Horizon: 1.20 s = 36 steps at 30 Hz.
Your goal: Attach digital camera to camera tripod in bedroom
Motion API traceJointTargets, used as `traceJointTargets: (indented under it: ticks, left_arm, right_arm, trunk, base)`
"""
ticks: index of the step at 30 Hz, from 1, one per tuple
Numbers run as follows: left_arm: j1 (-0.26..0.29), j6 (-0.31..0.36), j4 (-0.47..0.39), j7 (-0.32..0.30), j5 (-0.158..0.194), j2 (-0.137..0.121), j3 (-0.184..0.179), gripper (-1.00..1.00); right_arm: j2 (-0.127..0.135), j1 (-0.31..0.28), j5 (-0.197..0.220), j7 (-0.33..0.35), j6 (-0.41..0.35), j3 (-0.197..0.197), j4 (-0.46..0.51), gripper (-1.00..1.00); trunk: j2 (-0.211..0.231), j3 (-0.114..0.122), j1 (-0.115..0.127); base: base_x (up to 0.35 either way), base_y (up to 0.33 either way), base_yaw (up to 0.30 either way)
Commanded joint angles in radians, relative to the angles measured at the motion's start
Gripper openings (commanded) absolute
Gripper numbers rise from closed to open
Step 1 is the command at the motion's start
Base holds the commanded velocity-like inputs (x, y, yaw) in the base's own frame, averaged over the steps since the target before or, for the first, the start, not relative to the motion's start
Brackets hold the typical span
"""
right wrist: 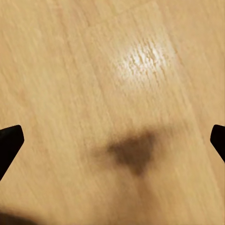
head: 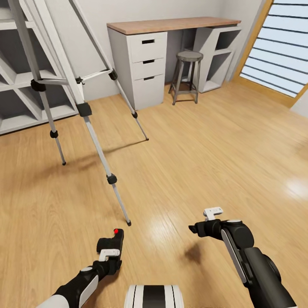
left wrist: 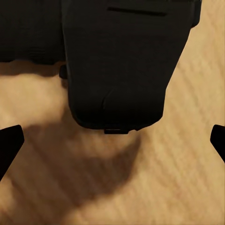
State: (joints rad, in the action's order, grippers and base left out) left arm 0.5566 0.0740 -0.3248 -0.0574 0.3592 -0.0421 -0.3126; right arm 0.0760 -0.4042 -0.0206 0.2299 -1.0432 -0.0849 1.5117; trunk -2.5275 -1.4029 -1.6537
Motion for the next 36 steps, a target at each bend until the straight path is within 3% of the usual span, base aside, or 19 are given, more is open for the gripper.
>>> traceJointTargets:
  ticks: [1, 15, 33, 36]
  left_arm:
    - [0.000, 0.005, -0.002, -0.001, 0.007, -0.001, -0.004, 1.00]
    - [0.016, 0.013, -0.003, -0.006, 0.005, -0.001, -0.005, 1.00]
    - [0.062, 0.052, -0.003, -0.008, 0.004, -0.016, -0.005, 1.00]
    - [0.065, 0.053, -0.003, -0.008, 0.004, -0.018, -0.005, 1.00]
  right_arm:
    - [0.001, -0.001, -0.003, 0.002, -0.004, -0.001, 0.001, 1.00]
    - [0.000, 0.005, -0.002, 0.002, -0.004, -0.005, 0.002, 1.00]
    - [-0.001, 0.012, -0.005, 0.001, -0.004, -0.038, 0.002, 1.00]
    - [-0.001, 0.014, -0.005, 0.000, -0.004, -0.039, 0.002, 1.00]
  trunk:
    - [0.000, -0.001, 0.000]
    - [0.000, -0.001, 0.000]
    - [0.000, -0.001, 0.000]
    - [-0.001, -0.012, -0.001]
  base:
    - [0.000, 0.000, 0.000]
    - [0.000, 0.000, 0.000]
    - [0.000, 0.000, 0.000]
    - [0.000, 0.000, 0.000]
